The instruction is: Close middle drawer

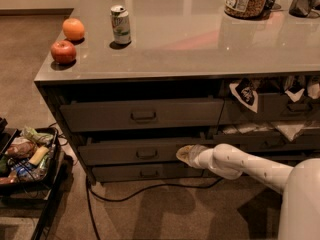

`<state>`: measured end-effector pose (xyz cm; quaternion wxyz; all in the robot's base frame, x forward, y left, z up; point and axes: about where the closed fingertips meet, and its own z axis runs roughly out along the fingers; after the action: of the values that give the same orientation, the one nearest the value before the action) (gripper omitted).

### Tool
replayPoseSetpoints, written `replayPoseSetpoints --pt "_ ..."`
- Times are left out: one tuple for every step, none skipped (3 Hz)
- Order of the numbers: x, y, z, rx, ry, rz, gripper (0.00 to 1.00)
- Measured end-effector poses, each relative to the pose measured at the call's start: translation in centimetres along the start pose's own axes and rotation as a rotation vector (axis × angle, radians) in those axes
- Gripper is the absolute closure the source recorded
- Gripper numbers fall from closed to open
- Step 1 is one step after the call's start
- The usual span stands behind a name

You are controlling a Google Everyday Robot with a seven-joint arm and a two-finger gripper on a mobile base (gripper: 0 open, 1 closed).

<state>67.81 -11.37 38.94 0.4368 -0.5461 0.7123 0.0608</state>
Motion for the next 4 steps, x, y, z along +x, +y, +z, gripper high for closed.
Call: replayPoseSetpoints --pt "0.2 0.4 0.2 0.021 -0.002 0.004 1.00" --pt "0.6 0.2 2.2 0.039 -0.022 0.007 1.00" --pt "1.2 -0.2 4.8 0.044 -0.040 -0.006 1.00" --pt "1.2 -0.2 4.8 0.044 -0.040 -0.006 1.00"
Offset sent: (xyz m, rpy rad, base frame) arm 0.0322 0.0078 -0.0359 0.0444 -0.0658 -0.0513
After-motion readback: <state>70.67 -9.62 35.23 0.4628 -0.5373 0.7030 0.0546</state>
